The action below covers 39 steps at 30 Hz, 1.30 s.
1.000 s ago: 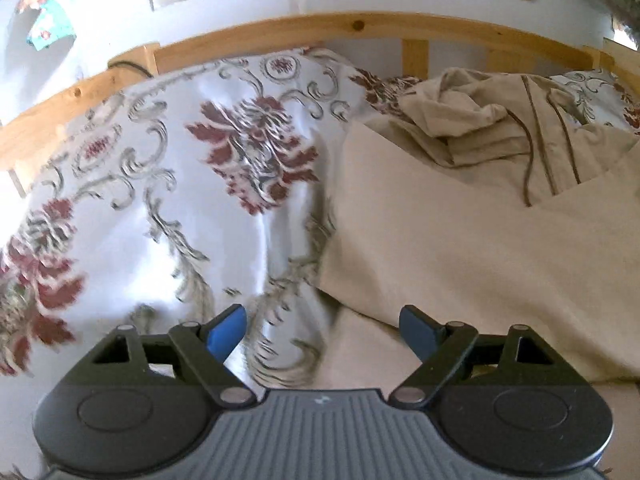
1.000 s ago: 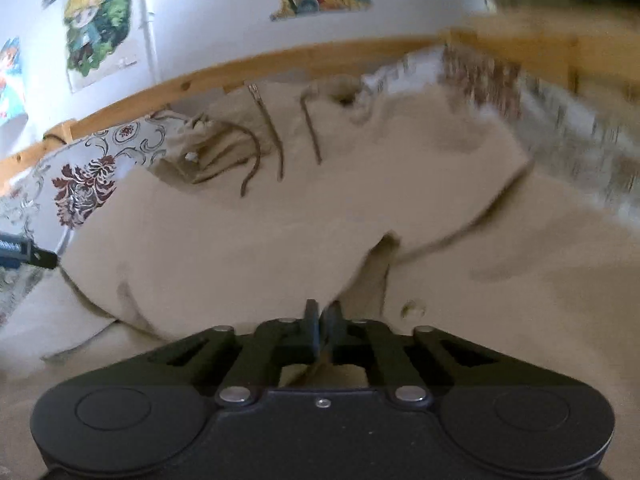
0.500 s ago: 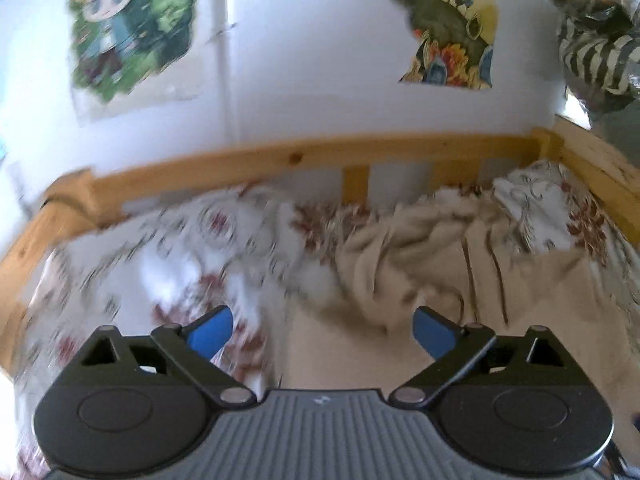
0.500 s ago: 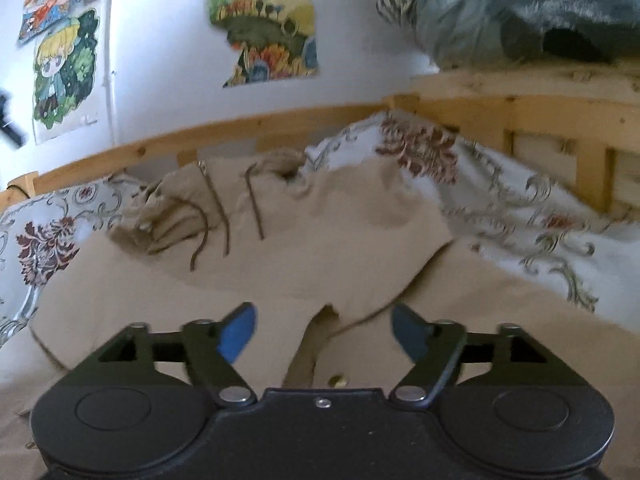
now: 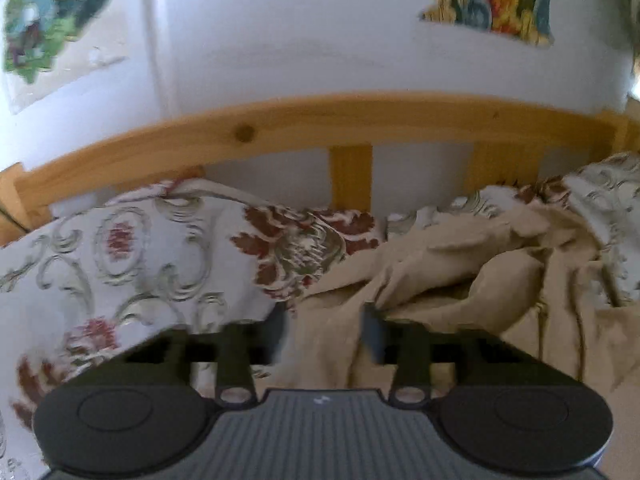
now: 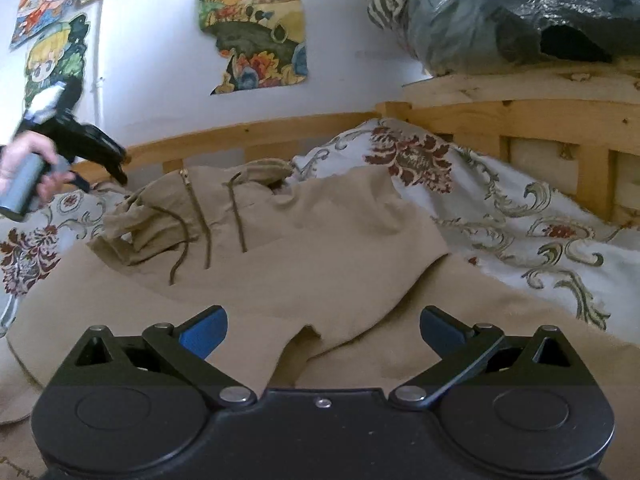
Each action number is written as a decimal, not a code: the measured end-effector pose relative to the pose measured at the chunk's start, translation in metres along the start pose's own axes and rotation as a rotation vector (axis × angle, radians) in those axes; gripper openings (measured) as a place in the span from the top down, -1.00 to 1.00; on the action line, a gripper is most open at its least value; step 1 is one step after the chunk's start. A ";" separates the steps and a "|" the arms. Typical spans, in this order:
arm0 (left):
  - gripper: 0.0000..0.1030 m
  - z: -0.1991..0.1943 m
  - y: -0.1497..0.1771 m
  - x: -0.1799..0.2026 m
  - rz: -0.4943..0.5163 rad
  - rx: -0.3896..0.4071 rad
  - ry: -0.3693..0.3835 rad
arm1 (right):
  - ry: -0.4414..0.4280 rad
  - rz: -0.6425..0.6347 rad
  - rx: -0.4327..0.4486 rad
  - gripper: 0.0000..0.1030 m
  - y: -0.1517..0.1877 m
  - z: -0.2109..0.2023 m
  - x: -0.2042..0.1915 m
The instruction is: Fold large clothes
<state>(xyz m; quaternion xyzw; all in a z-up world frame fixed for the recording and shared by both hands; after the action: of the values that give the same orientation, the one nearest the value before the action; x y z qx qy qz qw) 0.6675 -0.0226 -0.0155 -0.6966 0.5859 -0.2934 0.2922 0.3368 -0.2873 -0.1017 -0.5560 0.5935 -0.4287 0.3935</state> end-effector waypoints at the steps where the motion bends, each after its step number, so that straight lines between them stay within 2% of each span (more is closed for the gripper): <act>1: 0.24 0.008 0.000 0.005 -0.010 -0.012 0.012 | 0.006 0.002 0.005 -0.99 -0.001 0.001 0.002; 4: 0.28 0.025 0.002 0.022 -0.017 -0.049 0.028 | 0.026 0.005 0.002 -0.99 0.000 0.006 0.006; 5: 0.43 0.028 0.004 0.026 0.021 -0.055 0.016 | 0.032 0.006 -0.002 -0.99 0.002 0.008 0.008; 6: 0.67 0.030 0.005 0.031 0.078 -0.056 -0.010 | 0.034 0.009 -0.008 -0.99 0.003 0.009 0.008; 7: 0.80 0.030 0.005 0.033 0.112 -0.036 -0.036 | 0.032 0.010 -0.013 -0.99 0.003 0.010 0.009; 9: 0.94 0.018 0.000 0.032 0.085 0.045 -0.047 | 0.031 0.006 -0.003 -0.99 0.002 0.008 0.008; 13: 0.98 -0.021 -0.005 0.035 0.025 0.186 -0.021 | 0.031 -0.012 0.009 -0.99 -0.001 0.007 0.006; 16: 0.99 -0.076 -0.001 0.053 0.120 0.387 0.052 | 0.038 -0.026 -0.002 -0.99 -0.002 0.008 0.006; 19: 0.99 -0.129 0.025 0.065 0.226 0.502 0.156 | 0.057 -0.037 0.008 -0.99 -0.006 0.005 0.008; 21: 0.98 -0.160 0.052 0.065 0.274 0.536 0.225 | 0.072 -0.041 0.007 -0.99 -0.006 0.005 0.010; 23: 0.98 -0.176 0.080 0.060 0.312 0.512 0.271 | 0.095 -0.042 0.008 -0.99 -0.005 0.006 0.013; 28: 0.96 -0.193 0.152 0.037 0.429 0.413 0.326 | 0.125 -0.051 0.025 -0.99 -0.006 0.006 0.014; 32: 0.86 -0.193 0.183 0.029 0.432 0.246 0.423 | 0.139 -0.061 0.020 -0.99 -0.006 0.009 0.011; 34: 0.75 -0.192 0.192 0.025 0.410 0.164 0.484 | 0.137 -0.062 0.019 -0.99 -0.006 0.009 0.009; 35: 0.66 -0.190 0.193 0.024 0.386 0.114 0.510 | 0.134 -0.063 0.017 -0.99 -0.005 0.010 0.007; 37: 0.25 -0.191 0.198 0.021 0.320 0.034 0.581 | 0.128 -0.078 0.011 -0.99 -0.003 0.012 0.002; 38: -0.08 -0.194 0.200 0.020 0.292 0.008 0.612 | 0.126 -0.088 0.007 -0.99 -0.002 0.013 0.000; 39: -0.26 -0.199 0.204 0.021 0.271 -0.024 0.652 | 0.125 -0.098 0.003 -0.99 -0.002 0.014 -0.003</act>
<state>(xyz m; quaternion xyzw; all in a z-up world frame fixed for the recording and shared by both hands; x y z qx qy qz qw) 0.3898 -0.0846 -0.0369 -0.4857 0.7389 -0.4520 0.1177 0.3506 -0.2857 -0.1048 -0.5558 0.5884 -0.4822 0.3352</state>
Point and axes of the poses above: each gripper's, at about its wrist camera, not at the fingertips, and z roughly the way its jaws point, x to its right, y to its underside, the point moved 10 cm from there along z, roughly the way its jaws point, and after that the axes turned 10 degrees about -z, right-handed, at the moved point
